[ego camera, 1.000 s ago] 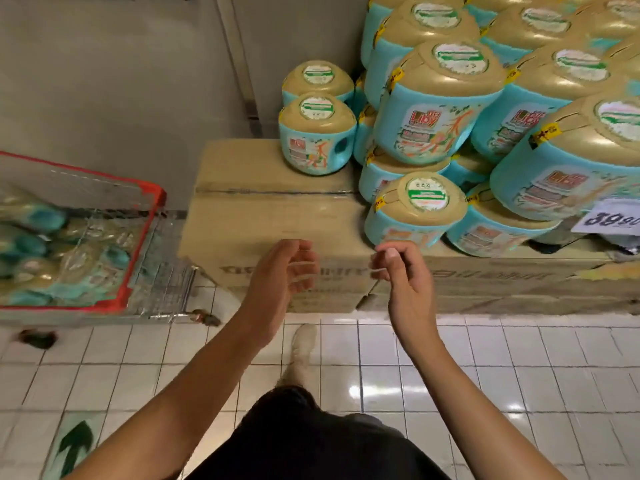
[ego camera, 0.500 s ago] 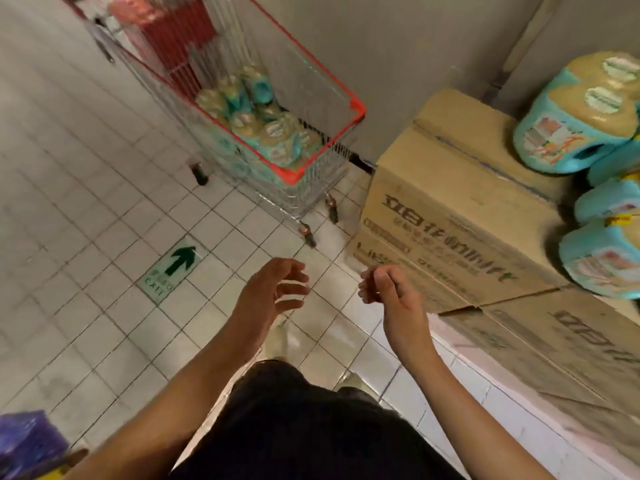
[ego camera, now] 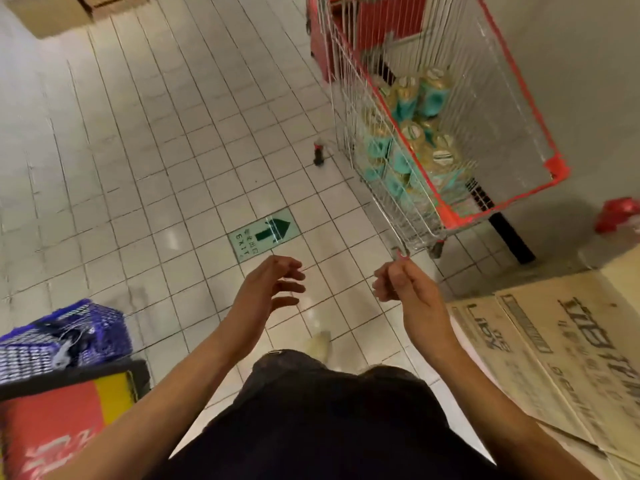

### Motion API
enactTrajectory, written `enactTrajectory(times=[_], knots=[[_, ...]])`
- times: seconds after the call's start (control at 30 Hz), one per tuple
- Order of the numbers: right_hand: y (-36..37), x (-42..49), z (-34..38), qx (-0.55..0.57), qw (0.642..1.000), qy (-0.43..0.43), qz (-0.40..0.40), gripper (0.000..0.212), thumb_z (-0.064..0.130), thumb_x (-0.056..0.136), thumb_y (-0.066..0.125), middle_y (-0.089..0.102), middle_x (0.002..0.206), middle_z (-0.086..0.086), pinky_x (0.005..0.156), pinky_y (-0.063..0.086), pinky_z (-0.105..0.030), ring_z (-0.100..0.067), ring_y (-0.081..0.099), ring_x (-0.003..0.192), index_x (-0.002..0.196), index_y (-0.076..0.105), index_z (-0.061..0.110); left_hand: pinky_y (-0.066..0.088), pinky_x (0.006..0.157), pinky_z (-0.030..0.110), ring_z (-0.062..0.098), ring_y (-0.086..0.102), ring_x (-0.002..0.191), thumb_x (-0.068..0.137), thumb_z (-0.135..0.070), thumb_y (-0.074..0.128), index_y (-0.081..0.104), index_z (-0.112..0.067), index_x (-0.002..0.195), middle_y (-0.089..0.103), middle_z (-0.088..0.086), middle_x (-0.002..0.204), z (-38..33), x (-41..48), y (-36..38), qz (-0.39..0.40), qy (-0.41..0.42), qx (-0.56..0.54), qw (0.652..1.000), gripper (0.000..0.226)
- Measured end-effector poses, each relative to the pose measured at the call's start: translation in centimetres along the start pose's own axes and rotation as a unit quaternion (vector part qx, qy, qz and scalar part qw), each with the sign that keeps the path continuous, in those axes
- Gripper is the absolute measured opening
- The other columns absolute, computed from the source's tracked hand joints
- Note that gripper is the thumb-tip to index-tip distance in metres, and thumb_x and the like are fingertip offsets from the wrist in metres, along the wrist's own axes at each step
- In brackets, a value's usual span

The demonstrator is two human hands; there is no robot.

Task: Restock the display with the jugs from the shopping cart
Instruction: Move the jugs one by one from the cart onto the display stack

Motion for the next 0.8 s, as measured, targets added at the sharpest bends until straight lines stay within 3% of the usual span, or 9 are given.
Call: enactTrajectory(times=[0.13,0.27,0.4,0.53,0.63,0.73,0.8], knots=[[1.8,4.3,0.5,-0.001,1.0,0.022,-0.011,0.029,0.013,0.113,0.043,0.063,0.082,-0.024,0.08,0.055,-0.044,-0.028,0.06,0.077,0.099,0.066,0.002,0.058,0.082,0.04,0.031,0.071,0.102,0.097,-0.041,0.055,0.068,-0.012,0.119,0.073,0.012,0.112,-3.5,5.5,-1.4,0.001,0.007,-0.018,1.0,0.039],[1.8,9.4,1.1,-0.025,0.999,0.037,-0.022,0.029,0.01,0.112,0.043,0.065,0.084,-0.023,0.085,0.054,-0.058,-0.042,0.062,0.082,0.099,0.067,0.002,0.059,0.081,0.039,0.031,0.071,0.103,0.106,-0.028,0.052,0.068,-0.015,0.118,0.073,0.015,0.115,-7.6,11.6,-1.6,0.006,0.025,-0.036,0.999,0.025],[1.7,16.3,2.2,-0.038,0.998,0.041,-0.035,0.029,0.01,0.112,0.043,0.069,0.085,-0.018,0.087,0.055,-0.056,-0.044,0.064,0.086,0.099,0.068,0.005,0.062,0.08,0.033,0.029,0.072,0.103,0.11,-0.017,0.047,0.068,-0.016,0.116,0.074,0.009,0.112,-11.5,17.9,-1.3,0.017,0.038,0.004,0.999,0.022],[2.4,25.1,4.6,-0.013,0.999,0.025,-0.035,0.029,0.011,0.112,0.043,0.069,0.083,-0.014,0.082,0.055,-0.048,-0.031,0.065,0.08,0.098,0.067,0.004,0.062,0.083,0.035,0.03,0.072,0.104,0.111,-0.022,0.045,0.067,-0.015,0.115,0.074,0.011,0.112,-15.2,24.4,-1.2,0.016,0.037,0.013,0.999,0.023],[3.2,31.4,6.9,-0.015,1.0,0.015,-0.023,0.029,0.024,0.11,0.047,0.07,0.083,-0.007,0.079,0.057,-0.039,-0.023,0.066,0.079,0.097,0.068,0.009,0.062,0.084,0.036,0.03,0.073,0.104,0.111,-0.022,0.044,0.066,-0.014,0.116,0.074,0.01,0.11,-17.8,28.8,-1.8,-0.003,0.021,0.023,1.0,0.024],[3.9,37.3,9.5,-0.015,1.0,0.006,-0.013,0.03,0.032,0.106,0.048,0.071,0.087,-0.014,0.083,0.058,-0.044,-0.032,0.067,0.082,0.099,0.069,0.012,0.063,0.078,0.03,0.028,0.074,0.101,0.111,-0.019,0.043,0.065,-0.013,0.117,0.074,0.007,0.109,-20.8,33.0,-2.6,-0.006,0.029,0.045,0.999,0.024],[4.1,40.8,11.0,-0.021,1.0,-0.004,-0.011,0.031,0.033,0.106,0.048,0.071,0.088,-0.013,0.081,0.059,-0.04,-0.032,0.068,0.083,0.1,0.069,0.012,0.062,0.078,0.031,0.028,0.074,0.101,0.111,-0.019,0.043,0.064,-0.012,0.118,0.074,0.007,0.109,-22.4,35.6,-3.1,-0.007,0.026,0.047,0.999,0.024]])
Point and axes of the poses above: each hand's wrist, its own x-axis towards the middle knuckle, its own y-axis out of the palm, z = x × y, the point moved 10 cm from there along x, towards the middle knuckle
